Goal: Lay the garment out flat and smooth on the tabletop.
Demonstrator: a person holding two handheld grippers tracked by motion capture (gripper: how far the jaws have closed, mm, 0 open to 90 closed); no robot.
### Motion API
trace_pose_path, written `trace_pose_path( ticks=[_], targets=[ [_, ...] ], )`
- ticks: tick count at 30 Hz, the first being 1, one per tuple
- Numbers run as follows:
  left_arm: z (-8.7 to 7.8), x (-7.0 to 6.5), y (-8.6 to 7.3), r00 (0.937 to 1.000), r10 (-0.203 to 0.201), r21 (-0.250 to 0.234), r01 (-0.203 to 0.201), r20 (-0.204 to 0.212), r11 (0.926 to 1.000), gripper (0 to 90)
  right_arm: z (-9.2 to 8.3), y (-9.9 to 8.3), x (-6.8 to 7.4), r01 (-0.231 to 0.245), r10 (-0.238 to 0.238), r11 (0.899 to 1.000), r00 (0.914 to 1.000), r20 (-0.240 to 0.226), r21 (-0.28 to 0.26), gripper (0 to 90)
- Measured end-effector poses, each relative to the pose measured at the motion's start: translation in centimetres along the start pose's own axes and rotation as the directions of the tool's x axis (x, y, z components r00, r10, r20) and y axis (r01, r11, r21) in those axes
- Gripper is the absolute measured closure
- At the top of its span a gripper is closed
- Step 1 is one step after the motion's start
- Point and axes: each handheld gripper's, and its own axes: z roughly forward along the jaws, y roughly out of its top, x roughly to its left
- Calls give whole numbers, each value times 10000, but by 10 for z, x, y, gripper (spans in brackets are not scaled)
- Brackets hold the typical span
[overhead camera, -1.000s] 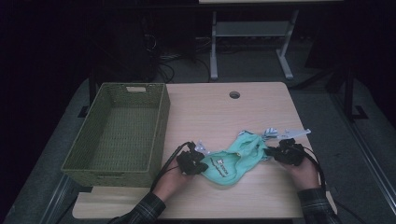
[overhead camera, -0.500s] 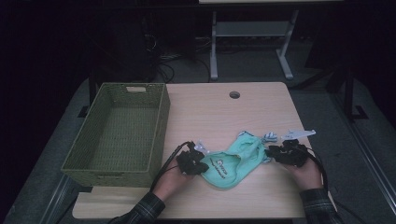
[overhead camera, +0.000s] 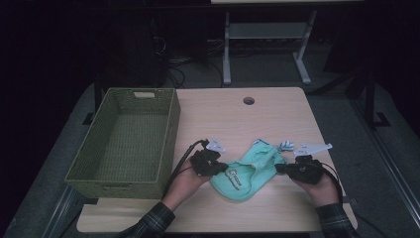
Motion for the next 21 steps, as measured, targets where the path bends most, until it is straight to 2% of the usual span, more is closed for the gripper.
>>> trace_pose_path(
  ticks=[2,8,11,16,17,21],
  targets=[
    [2,4,6,10000,58,-71,-58,-70,10000,896,3,1,5,172,-172,9999,9998,-108,18,900],
    [17,13,24,9999,63,-192,-61,105,9998,896,12,3,18,553,-544,9982,9979,-356,241,900],
    [34,18,37,9993,195,-63,-193,321,9998,896,18,3,26,664,-643,9972,9963,-570,341,900],
    [58,14,46,9978,171,171,-182,640,9997,897,26,0,35,950,-906,9937,9932,-732,596,900],
    [64,12,46,9973,219,346,-244,700,9991,896,27,0,37,865,-817,9940,9940,-731,662,900],
    [77,8,44,9969,387,725,-436,683,9964,896,33,-2,36,1056,-993,9906,9923,-739,866,900]
  ],
)
